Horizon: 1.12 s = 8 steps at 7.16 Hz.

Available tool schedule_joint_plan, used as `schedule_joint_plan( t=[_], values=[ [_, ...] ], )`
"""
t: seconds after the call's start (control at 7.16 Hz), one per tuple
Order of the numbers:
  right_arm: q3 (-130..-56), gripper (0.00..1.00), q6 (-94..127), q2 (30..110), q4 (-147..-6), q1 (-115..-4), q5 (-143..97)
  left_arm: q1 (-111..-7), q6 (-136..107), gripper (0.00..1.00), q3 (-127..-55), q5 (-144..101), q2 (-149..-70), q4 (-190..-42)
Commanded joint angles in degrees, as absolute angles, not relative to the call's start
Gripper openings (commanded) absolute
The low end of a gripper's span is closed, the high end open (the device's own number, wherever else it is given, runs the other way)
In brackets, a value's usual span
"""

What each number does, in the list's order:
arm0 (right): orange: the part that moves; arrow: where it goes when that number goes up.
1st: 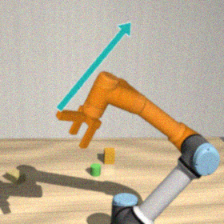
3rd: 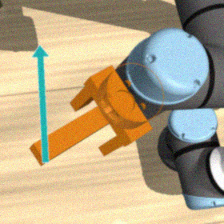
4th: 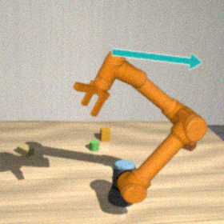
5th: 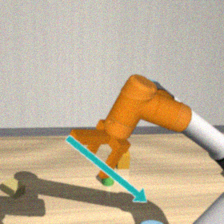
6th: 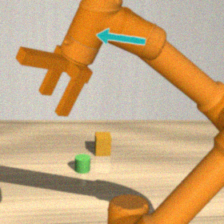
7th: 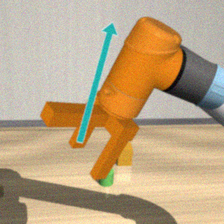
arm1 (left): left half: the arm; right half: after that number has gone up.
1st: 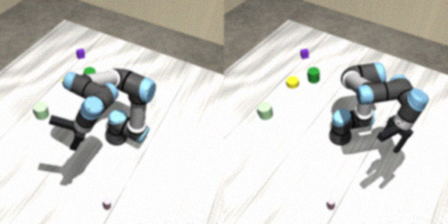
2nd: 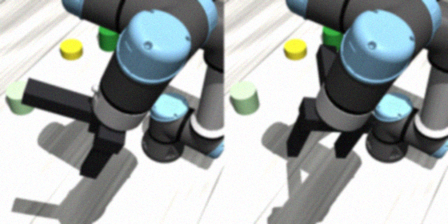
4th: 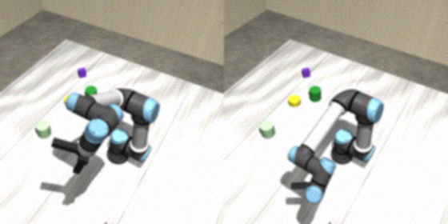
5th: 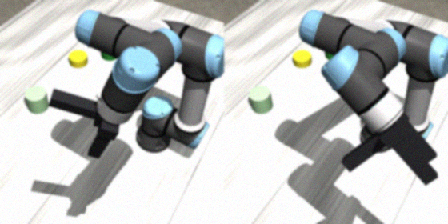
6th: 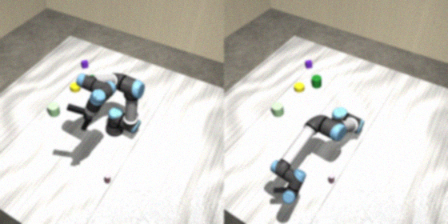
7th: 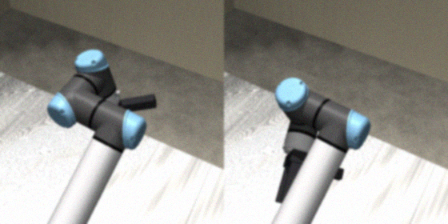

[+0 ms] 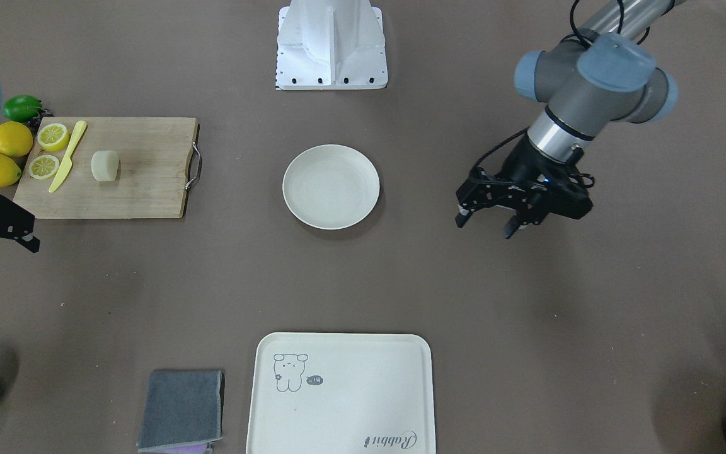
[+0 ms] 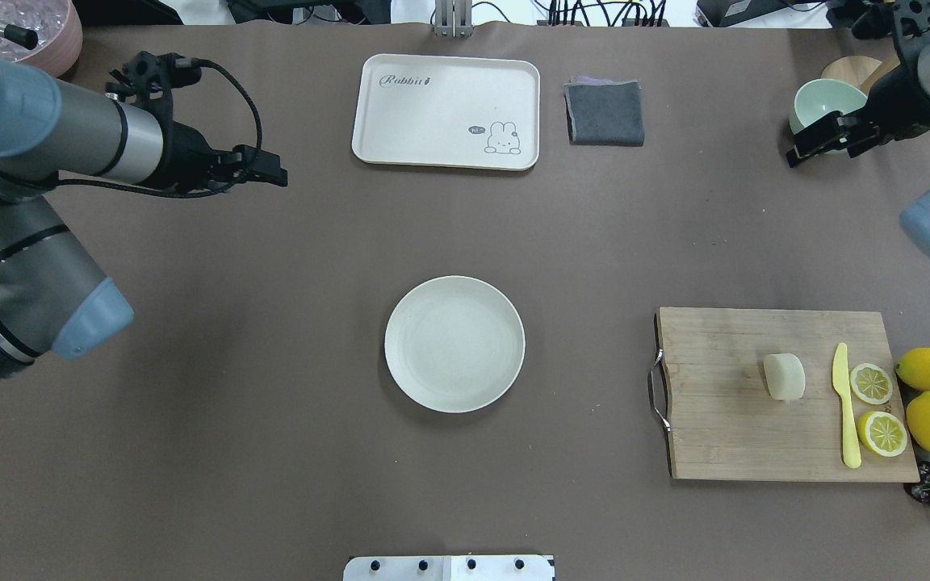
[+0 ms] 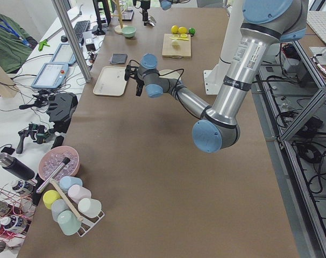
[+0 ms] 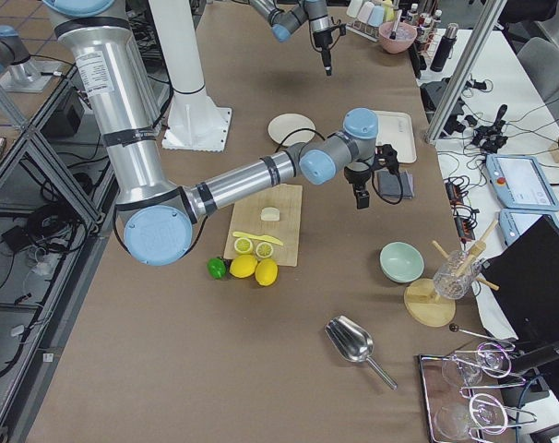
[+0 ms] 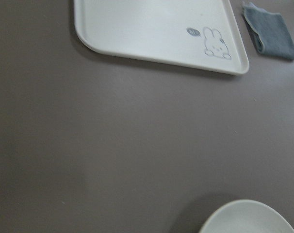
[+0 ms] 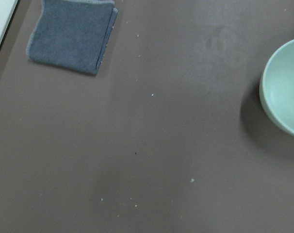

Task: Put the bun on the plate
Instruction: 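Release the plate and withdraw the left arm while the right gripper reaches toward the bun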

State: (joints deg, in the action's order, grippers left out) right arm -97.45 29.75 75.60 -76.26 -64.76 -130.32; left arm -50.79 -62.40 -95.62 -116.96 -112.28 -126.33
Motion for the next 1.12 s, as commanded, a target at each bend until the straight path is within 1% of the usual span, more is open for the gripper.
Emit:
schedule_joint_plan(
  t=[0.0,0.28,0.56,0.98],
  values=[
    [-99.3,1.0,38.6,77.9,-75.9,-57.9,-129.9,-60.3,-50.6,0.97,-90.8,-122.2,-112.0,-122.9],
    [-106.9,1.0,39.8,87.0,-75.4,-55.5,-130.5,-64.8,-46.4,0.97,-86.2,-122.3,-112.8,-123.0],
    [-107.4,1.0,42.0,89.5,-74.2,-51.1,-130.1,-65.7,-45.4,0.97,-86.5,-122.3,-112.6,-123.1],
    [-107.8,0.99,48.0,90.4,-74.1,-43.6,-128.2,-67.4,-45.3,0.97,-88.5,-121.6,-111.7,-123.1]
  ],
)
